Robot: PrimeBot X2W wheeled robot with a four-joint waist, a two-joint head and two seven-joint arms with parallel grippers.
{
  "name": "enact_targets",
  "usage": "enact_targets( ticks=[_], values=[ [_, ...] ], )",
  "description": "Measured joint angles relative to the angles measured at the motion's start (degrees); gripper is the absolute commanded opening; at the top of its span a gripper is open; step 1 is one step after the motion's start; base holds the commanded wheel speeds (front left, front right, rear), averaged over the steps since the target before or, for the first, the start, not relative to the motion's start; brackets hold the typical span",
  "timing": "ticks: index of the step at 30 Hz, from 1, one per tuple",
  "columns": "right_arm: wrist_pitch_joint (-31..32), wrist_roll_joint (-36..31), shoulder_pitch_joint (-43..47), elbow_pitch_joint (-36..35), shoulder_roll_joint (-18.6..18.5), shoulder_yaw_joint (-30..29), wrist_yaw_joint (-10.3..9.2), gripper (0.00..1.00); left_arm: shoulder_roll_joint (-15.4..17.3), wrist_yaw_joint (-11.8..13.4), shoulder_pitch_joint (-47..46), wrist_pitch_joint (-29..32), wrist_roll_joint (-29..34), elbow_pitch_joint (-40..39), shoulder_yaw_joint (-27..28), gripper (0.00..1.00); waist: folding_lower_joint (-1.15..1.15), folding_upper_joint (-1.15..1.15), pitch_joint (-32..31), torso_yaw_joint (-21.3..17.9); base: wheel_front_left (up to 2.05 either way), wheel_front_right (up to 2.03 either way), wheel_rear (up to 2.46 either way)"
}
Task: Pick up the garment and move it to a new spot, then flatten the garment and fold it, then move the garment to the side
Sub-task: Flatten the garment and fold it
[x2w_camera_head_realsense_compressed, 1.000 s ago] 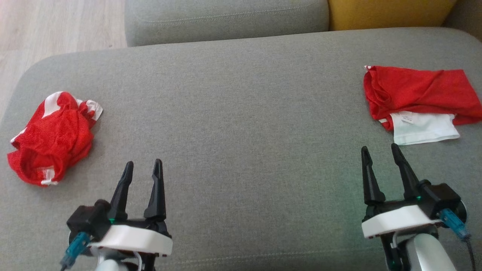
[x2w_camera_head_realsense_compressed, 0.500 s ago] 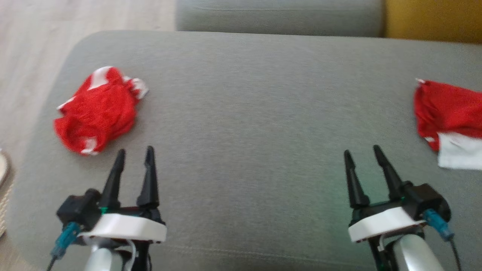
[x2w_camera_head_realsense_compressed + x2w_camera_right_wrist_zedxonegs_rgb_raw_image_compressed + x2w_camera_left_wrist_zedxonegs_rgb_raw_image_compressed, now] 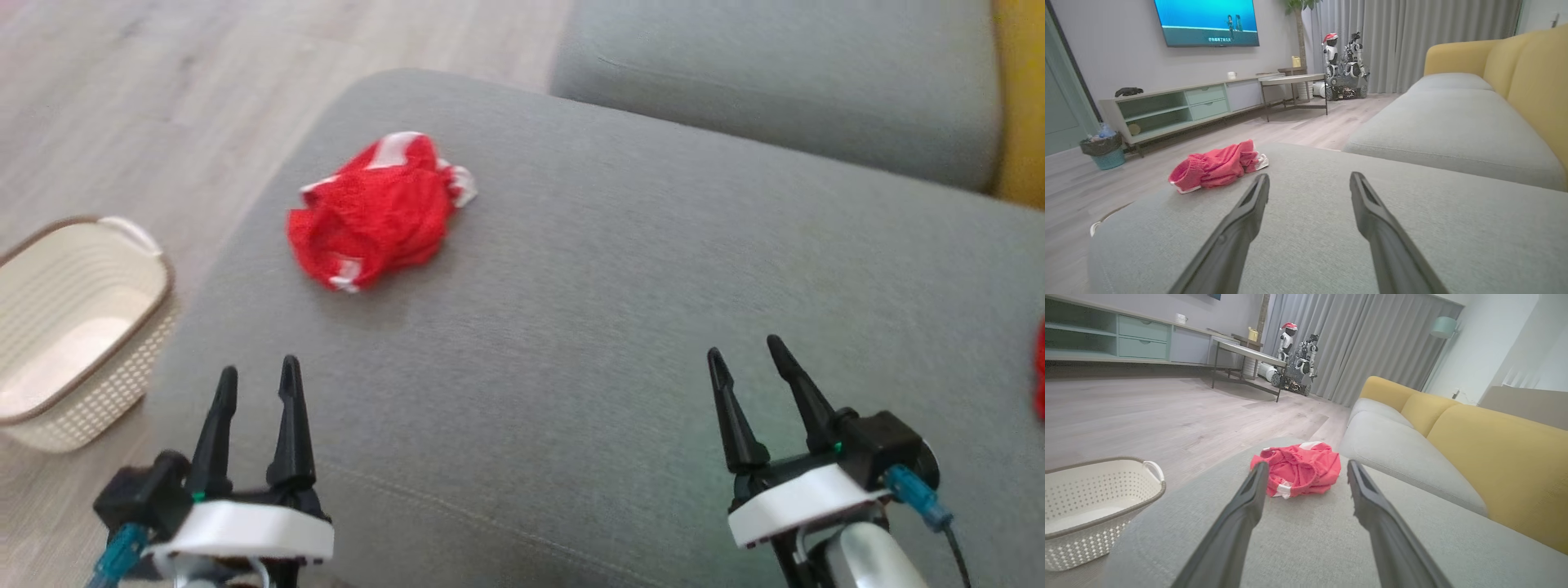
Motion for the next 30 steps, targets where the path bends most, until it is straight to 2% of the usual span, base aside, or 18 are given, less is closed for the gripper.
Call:
enact_targets(
  ticks=[6, 14, 22, 25, 30],
  values=[
    [0.00, 0.34, 1.47, 0.01, 0.04, 0.47, 0.00, 1.00, 0.04, 0.35, 2.15, 0.00, 0.03, -0.40, 0.62, 1.00, 0.00, 0.00, -1.39, 3.53, 0.00, 0.00, 0.00],
    [0.00, 0.77, 1.49, -0.03, 0.04, 0.77, 0.00, 1.00, 0.05, 0.40, 1.79, 0.00, -0.77, -0.88, 2.49, 1.00, 0.00, 0.00, -0.46, 3.77, 0.00, 0.00, 0.00],
    [0.04, -2.79, 1.51, -2.34, 0.07, -2.45, 0.00, 1.00, 0.01, -3.05, -5.13, 0.00, 0.57, 1.32, 6.56, 1.00, 0.00, 0.00, 3.86, 2.18, 0.00, 0.00, 0.00],
    [0.97, -4.79, 0.03, -4.55, 0.04, -4.45, 0.00, 1.00, -0.12, -4.45, -10.46, -0.01, 2.33, 5.66, 6.64, 1.00, 0.00, 0.00, 6.77, 1.32, 0.00, 0.00, 0.00],
    [3.47, -7.57, -3.41, -9.85, -0.33, -7.65, 0.00, 1.00, 0.42, -5.61, -20.82, 0.00, 3.72, 17.49, 6.99, 1.00, 0.01, 0.00, 12.10, -0.09, 0.00, 0.00, 0.00]
  ],
)
